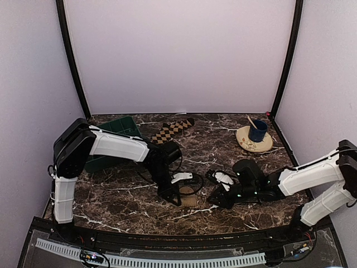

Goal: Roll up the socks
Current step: Roll the sock at the center of the board.

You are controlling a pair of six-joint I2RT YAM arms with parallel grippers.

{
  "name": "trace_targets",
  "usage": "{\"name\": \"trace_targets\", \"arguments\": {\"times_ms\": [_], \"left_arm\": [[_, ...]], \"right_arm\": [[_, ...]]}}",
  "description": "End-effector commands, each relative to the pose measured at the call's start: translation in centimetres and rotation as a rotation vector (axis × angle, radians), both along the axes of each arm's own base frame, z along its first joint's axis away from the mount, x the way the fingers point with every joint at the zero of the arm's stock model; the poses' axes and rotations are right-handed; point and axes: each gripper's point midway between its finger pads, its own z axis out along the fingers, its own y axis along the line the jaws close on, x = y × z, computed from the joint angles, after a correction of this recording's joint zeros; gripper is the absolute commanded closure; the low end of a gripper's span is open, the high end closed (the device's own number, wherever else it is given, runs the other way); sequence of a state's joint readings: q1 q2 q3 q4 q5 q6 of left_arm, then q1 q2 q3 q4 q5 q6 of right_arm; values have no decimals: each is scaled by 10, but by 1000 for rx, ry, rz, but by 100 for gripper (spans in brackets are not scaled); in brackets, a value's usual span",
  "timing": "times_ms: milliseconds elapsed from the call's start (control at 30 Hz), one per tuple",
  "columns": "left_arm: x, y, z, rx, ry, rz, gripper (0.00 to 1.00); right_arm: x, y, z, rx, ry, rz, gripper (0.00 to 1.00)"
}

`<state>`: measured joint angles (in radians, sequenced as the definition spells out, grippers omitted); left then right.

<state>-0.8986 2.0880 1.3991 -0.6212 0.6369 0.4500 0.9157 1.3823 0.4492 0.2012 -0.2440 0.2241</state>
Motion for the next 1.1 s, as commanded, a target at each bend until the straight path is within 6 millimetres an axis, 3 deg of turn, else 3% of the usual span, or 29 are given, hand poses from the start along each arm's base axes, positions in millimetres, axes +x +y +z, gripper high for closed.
{"name": "trace_targets", "arguments": {"times_ms": [0, 300, 633, 867, 1067], "left_arm": [[-5, 13, -15, 84, 80, 8, 100], [0, 12, -15, 79, 156, 30, 100], [3, 13, -20, 94, 204, 42, 100], [3, 11, -19, 74, 247, 47, 100], [4, 10, -19, 71, 257, 46, 100]], "right_arm": [[2, 0, 3, -75, -166, -8, 71], [-12, 22, 15, -182, -384, 89, 67], [-16, 58, 6, -323, -524, 260, 60], [-16, 68, 8, -349, -572, 319, 56], [-15, 72, -7, -405, -582, 376, 56]]}}
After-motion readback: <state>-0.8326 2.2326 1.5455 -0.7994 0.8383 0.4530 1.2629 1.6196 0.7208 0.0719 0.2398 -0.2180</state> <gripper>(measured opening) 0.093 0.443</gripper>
